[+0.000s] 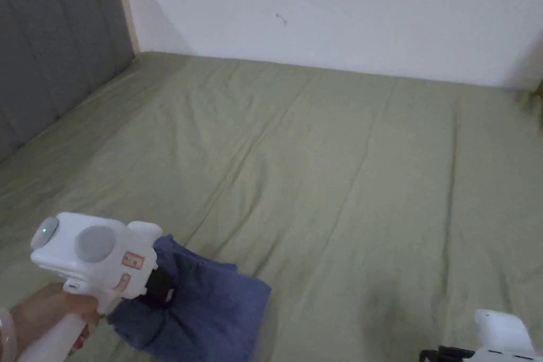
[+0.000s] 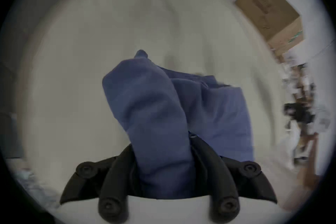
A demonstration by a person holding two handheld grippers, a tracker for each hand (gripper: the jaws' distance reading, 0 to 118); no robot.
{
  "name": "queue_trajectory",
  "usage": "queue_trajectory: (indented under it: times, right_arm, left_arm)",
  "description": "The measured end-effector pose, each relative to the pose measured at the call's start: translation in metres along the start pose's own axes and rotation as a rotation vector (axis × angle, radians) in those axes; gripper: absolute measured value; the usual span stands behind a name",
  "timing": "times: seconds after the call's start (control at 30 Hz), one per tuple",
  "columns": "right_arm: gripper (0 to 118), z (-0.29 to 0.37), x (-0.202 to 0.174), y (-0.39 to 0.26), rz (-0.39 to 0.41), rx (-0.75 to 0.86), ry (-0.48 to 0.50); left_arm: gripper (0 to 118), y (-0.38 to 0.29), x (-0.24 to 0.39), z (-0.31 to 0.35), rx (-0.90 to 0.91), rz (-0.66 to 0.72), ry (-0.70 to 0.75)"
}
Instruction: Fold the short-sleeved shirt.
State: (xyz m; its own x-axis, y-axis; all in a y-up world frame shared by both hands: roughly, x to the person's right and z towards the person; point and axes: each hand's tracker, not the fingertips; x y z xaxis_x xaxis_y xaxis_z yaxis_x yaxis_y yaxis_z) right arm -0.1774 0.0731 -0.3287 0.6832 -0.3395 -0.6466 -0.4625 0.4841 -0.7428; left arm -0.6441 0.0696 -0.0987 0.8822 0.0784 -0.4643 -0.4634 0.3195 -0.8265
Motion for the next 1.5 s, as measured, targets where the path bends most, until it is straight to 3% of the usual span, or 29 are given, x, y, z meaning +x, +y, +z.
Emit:
queue_trajectory:
  times: [0.2,0.33,0.37,0.43,0.5,0.7,0.77,0.8,0.83,0.9,1.07,1.37,1.5]
  right_arm:
    - [3,-0.015,0.001,0.013,-0.054,0.007,-0.036]
    - [3,-0.027,0.000,0.014,-0.077,-0.022,-0.033]
    - [3,-0.030,-0.002,0.013,-0.070,-0.030,-0.033]
    - [3,-0.037,-0.005,0.010,-0.047,-0.053,-0.048]
    - [3,-0.042,-0.007,0.008,-0.043,-0.066,-0.055]
    - [3,-0.042,-0.010,0.001,-0.037,-0.075,-0.037]
    - [3,-0.038,-0.009,0.001,-0.033,-0.071,-0.034]
    - [3,-0.035,-0.008,0.000,-0.033,-0.067,-0.029]
    - [3,-0.031,-0.007,0.000,-0.033,-0.060,-0.024]
    - [3,-0.026,-0.005,-0.001,-0.034,-0.049,-0.023]
    - [3,-0.009,0.005,-0.009,-0.058,-0.012,-0.002]
    - [3,0.028,0.025,-0.026,-0.044,0.060,-0.041]
    - [3,0.064,0.024,-0.017,-0.013,0.218,-0.112]
  left_arm:
    - [23,0.005,-0.090,-0.010,-0.151,-0.132,0.516]
    - [25,-0.006,-0.137,-0.011,-0.089,-0.038,0.678]
    - [33,-0.007,-0.142,-0.010,-0.068,-0.009,0.694]
    - [80,-0.014,-0.154,-0.007,-0.039,0.026,0.731]
    - [110,-0.014,-0.156,-0.002,-0.031,0.026,0.769]
    - [111,-0.021,-0.144,0.016,-0.002,0.069,0.680]
    - [107,-0.019,-0.125,0.023,0.046,0.082,0.621]
    - [95,-0.021,-0.114,0.030,0.072,0.091,0.579]
    - [72,-0.022,-0.104,0.036,0.110,0.105,0.529]
    - [0,-0.021,-0.078,0.045,0.155,0.130,0.431]
    - [0,-0.031,-0.010,0.055,0.224,0.157,0.141]
    - [0,-0.053,0.136,0.064,0.313,0.082,0.109]
    - [0,-0.051,0.192,0.083,0.388,0.017,0.076]
